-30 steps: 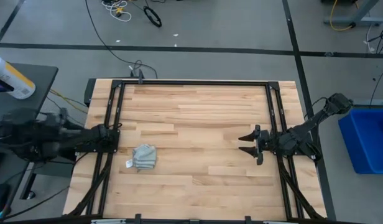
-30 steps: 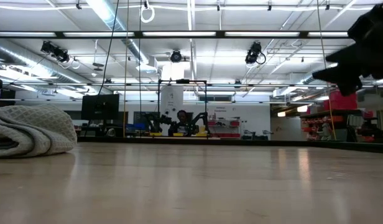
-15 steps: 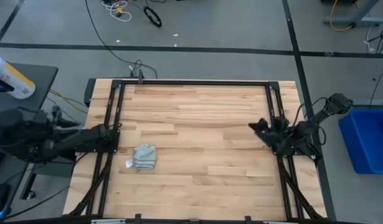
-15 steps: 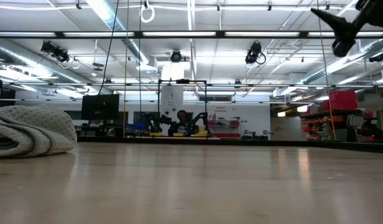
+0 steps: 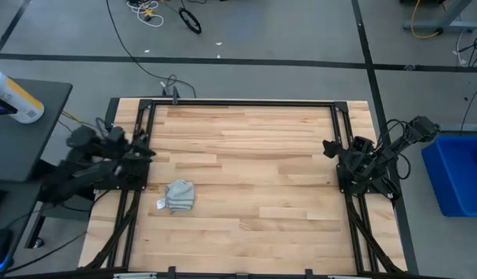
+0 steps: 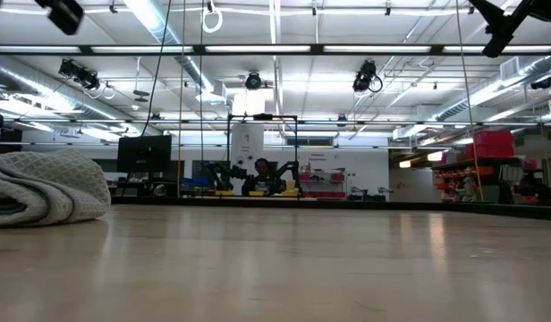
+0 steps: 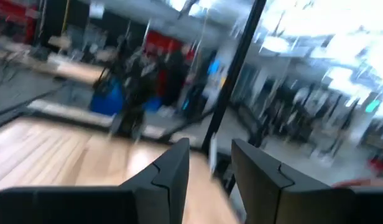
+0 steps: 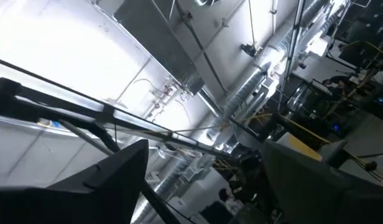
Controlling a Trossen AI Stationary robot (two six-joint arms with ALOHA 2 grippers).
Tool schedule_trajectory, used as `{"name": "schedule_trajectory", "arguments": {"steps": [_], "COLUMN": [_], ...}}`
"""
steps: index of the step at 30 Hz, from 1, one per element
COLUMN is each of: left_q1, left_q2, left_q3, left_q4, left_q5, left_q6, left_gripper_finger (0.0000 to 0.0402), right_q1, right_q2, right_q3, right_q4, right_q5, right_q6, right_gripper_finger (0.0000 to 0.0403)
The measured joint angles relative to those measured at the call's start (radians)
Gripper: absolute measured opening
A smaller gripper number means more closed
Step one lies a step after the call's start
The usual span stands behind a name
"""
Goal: Fold microfiber towels
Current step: Return to Home Position
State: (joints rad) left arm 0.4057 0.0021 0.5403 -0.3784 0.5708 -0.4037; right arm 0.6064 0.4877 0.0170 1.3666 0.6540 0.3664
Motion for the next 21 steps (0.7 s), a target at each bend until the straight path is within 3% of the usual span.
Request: {"name": "schedule_trajectory", "arguments": {"steps": [2,5,15,21], "left_q1": [0.0,0.0,0.0,0.0], "left_q2": [0.0,0.0,0.0,0.0], "left_q3": [-0.102,-0.223,-0.469,-0.523], "left_q4": [0.203,0.328,0.41,0.488], "left_q5": [0.002,-0.005,0.032,0.111], "left_q6": [-0.075,-0.115,-0.131,-0.109], "left_gripper_finger": [0.0128,0.0128,0.0128,0.0128], "right_q1": [0.0,0.0,0.0,-0.005], "right_q2": [0.0,0.0,0.0,0.001], "right_q3": [0.0,0.0,0.0,0.0], "right_q4": [0.0,0.0,0.0,0.02], "right_q5": [0.0,0.0,0.001,0.034], "right_q6": [0.0,0.0,-0.003,-0.201], "right_gripper_finger": [0.0327,0.0332,0.0314,0.0294]}}
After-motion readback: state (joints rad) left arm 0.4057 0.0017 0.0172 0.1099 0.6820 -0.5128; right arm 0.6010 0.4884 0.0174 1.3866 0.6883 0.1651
